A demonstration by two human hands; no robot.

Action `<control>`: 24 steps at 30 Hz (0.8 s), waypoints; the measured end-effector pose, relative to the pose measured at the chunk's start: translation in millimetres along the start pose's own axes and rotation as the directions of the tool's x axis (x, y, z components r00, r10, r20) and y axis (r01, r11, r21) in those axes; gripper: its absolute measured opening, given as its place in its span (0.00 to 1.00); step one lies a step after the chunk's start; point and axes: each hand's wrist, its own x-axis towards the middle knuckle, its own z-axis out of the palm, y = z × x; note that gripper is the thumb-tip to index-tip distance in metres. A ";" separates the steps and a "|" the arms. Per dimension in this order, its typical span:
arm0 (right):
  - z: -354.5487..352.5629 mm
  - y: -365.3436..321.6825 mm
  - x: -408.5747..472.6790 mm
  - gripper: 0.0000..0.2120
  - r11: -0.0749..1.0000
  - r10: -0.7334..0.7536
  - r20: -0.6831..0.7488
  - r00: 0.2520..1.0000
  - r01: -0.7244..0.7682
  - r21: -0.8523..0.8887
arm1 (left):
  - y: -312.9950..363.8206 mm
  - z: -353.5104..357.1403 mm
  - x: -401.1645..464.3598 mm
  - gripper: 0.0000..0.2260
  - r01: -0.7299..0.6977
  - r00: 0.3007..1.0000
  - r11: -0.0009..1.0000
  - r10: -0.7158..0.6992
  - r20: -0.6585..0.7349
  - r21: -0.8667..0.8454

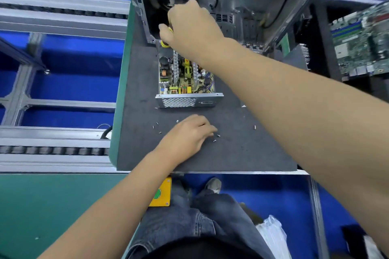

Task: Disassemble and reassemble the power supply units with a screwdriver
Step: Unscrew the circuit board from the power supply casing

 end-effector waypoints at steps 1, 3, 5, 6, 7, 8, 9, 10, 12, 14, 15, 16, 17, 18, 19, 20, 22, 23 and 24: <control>-5.2 6.0 -3.1 0.20 1.000 -0.007 -0.008 1.000 0.007 0.015 | 0.2 2.5 4.5 0.06 0.008 1.000 1.000 -0.008 0.027 -0.007; -17.4 21.7 -12.0 0.19 0.996 0.046 -0.085 0.995 -0.039 0.086 | 1.8 7.6 11.2 0.05 0.009 0.997 1.000 -0.008 0.078 -0.012; -29.2 41.0 -25.0 0.22 0.965 0.156 -0.163 0.974 -0.114 0.237 | 2.4 13.3 14.7 0.05 0.015 0.992 1.000 -0.014 0.126 -0.004; -33.9 51.1 -34.4 0.22 0.938 0.211 -0.175 0.962 -0.149 0.314 | 2.5 16.2 15.6 0.06 0.032 0.988 0.999 -0.032 0.149 0.003; -36.2 62.1 -44.2 0.22 0.911 0.259 -0.179 0.949 -0.178 0.373 | 2.9 18.6 16.7 0.06 0.058 0.985 0.998 -0.058 0.162 0.007; -37.3 72.3 -53.6 0.22 0.881 0.305 -0.178 0.935 -0.207 0.426 | 2.9 20.2 17.9 0.07 0.078 0.983 0.997 -0.079 0.166 0.008; -37.6 82.3 -62.6 0.22 0.846 0.353 -0.174 0.919 -0.234 0.480 | 3.1 20.3 19.5 0.07 0.086 0.982 0.996 -0.086 0.169 0.009; -37.5 92.1 -71.2 0.21 0.799 0.399 -0.164 0.902 -0.255 0.545 | 3.2 19.9 21.0 0.07 0.075 0.981 0.997 -0.076 0.179 0.013; -35.2 112.4 -87.4 0.17 0.669 0.480 -0.127 0.868 -0.268 0.694 | 4.7 16.8 23.1 0.09 0.054 0.978 0.999 -0.053 0.200 0.003; -29.6 132.6 -103.2 0.14 0.519 0.536 -0.054 0.843 -0.278 0.808 | 11.1 10.7 24.9 0.07 0.128 0.986 0.986 -0.116 0.117 -0.103; -25.5 141.8 -110.7 0.13 0.436 0.549 -0.005 0.836 -0.281 0.855 | 16.5 5.3 26.8 0.04 0.207 0.978 0.959 -0.203 0.039 -0.194; -21.1 149.6 -117.6 0.10 0.360 0.552 0.037 0.833 -0.278 0.891 | 21.7 -0.3 29.5 0.03 0.279 0.953 0.908 -0.303 -0.029 -0.312; -16.8 155.0 -123.7 0.08 0.296 0.548 0.069 0.834 -0.270 0.916 | 26.7 -6.6 33.4 0.05 0.325 0.912 0.829 -0.402 -0.082 -0.455; -12.1 158.3 -128.7 0.07 0.230 0.544 0.091 0.834 -0.253 0.940 | 30.5 -13.7 38.1 0.07 0.334 0.868 0.731 -0.485 -0.109 -0.595; -7.3 160.2 -132.7 0.07 0.145 0.542 0.108 0.834 -0.219 0.965 | 32.6 -21.7 44.0 0.08 0.314 0.829 0.634 -0.545 -0.120 -0.707; -2.7 161.2 -135.9 0.08 0.047 0.537 0.126 0.834 -0.178 0.983 | 33.2 -30.5 50.2 0.08 0.278 0.800 0.560 -0.585 -0.135 -0.780; 5.7 159.8 -139.7 0.09 -0.137 0.528 0.165 0.833 -0.108 0.985 | 28.5 -46.8 61.1 0.09 0.209 0.750 0.459 -0.641 -0.159 -0.864; 9.6 158.5 -140.6 0.10 -0.205 0.537 0.188 0.823 -0.089 0.975 | 24.1 -53.0 65.5 0.11 0.185 0.727 0.412 -0.668 -0.158 -0.892; 13.3 156.9 -141.4 0.11 -0.246 0.553 0.211 0.806 -0.084 0.966 | 19.7 -57.6 69.7 0.11 0.170 0.706 0.371 -0.692 -0.150 -0.913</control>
